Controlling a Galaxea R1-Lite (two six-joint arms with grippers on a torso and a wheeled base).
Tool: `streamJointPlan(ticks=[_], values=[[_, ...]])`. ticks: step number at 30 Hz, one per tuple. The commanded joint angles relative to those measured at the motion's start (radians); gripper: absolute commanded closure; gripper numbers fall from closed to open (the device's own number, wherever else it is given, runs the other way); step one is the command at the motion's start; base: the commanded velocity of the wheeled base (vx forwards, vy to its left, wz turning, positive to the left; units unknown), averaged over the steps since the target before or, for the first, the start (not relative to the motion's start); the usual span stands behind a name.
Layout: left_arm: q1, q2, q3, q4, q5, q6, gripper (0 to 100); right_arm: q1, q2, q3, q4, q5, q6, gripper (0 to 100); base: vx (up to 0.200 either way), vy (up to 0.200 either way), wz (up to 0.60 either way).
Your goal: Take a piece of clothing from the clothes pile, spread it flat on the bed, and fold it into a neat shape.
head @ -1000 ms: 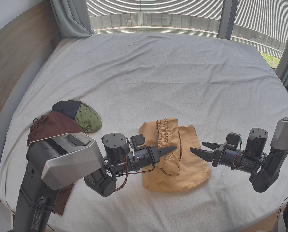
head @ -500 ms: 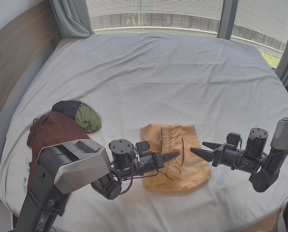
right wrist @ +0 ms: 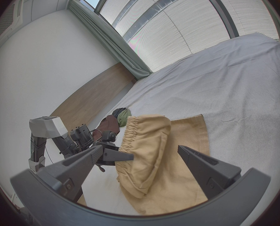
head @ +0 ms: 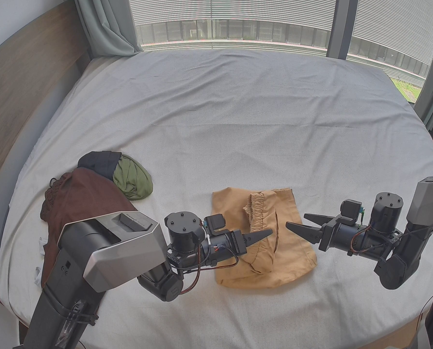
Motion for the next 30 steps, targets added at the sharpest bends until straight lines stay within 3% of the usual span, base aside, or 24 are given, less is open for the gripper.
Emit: streamJointPlan(ticks=[1, 12, 23, 30], values=[[0.001, 0.002, -0.002, 0.0, 0.002, 0.0, 0, -0.001, 0.001, 0.0, -0.001, 0.0, 0.0, 0, 0.0, 0.0, 0.0], [0.014, -0.041, 0.018, -0.015, 0.028, 0.005, 0, 0.002, 0.005, -0.002, 0.001, -0.001, 0.002, 0, 0.0, 0.0, 0.0], [0.073, -0.179, 0.107, -0.053, 0.037, 0.013, 0, 0.055, 0.016, 0.008, 0.001, -0.032, 0.072, 0, 0.0, 0.0, 0.0], [0.122, -0.222, 0.176, -0.064, 0.031, 0.069, 0, 0.087, 0.084, 0.017, -0.001, -0.033, 0.074, 0, 0.0, 0.0, 0.0]])
